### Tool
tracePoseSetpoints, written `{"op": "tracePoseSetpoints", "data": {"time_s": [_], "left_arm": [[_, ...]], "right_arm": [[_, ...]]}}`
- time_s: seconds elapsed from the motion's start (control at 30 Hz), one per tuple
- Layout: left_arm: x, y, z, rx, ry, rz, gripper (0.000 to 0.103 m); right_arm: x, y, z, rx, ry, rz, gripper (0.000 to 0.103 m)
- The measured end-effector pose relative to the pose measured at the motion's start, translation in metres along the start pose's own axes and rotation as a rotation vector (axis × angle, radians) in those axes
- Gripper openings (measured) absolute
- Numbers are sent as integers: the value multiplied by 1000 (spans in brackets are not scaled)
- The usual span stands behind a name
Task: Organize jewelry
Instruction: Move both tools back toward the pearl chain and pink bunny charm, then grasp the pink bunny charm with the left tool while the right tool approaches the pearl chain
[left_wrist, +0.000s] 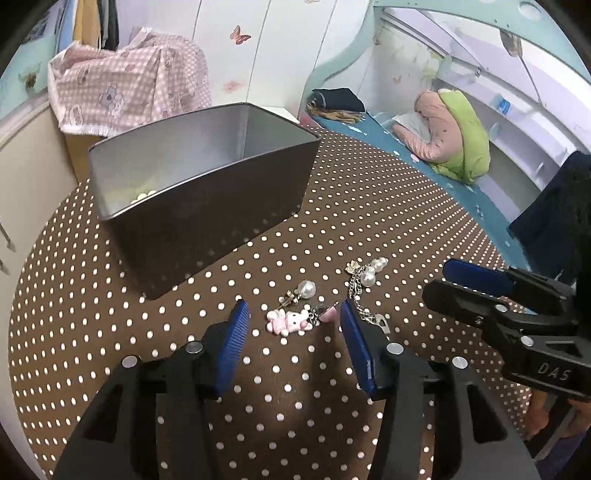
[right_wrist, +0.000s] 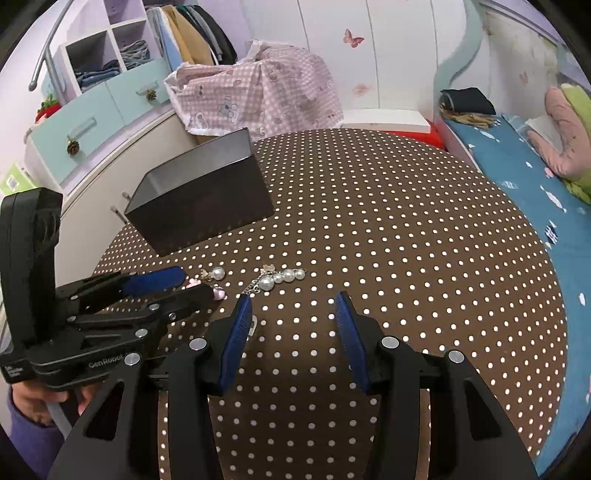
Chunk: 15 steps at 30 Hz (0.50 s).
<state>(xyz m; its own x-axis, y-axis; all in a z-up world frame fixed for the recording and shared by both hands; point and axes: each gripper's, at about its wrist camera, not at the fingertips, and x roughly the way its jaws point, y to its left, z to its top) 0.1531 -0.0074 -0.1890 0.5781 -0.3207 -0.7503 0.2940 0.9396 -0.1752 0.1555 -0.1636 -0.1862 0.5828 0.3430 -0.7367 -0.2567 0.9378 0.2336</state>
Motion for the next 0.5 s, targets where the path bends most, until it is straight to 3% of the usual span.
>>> {"op": "tracePoseSetpoints", "data": {"time_s": [0.1, 0.23, 0.5], "left_arm": [[1, -1, 0, 20, -1, 27, 41], [-1, 10, -1, 7, -1, 40, 17], [-8, 19, -8, -10, -5, 20, 13]], "right_arm": [[0, -2, -1, 6, 0, 2, 47], [1, -5, -1, 13, -2, 3, 47], [3, 6, 1, -4, 2, 15, 47]]}}
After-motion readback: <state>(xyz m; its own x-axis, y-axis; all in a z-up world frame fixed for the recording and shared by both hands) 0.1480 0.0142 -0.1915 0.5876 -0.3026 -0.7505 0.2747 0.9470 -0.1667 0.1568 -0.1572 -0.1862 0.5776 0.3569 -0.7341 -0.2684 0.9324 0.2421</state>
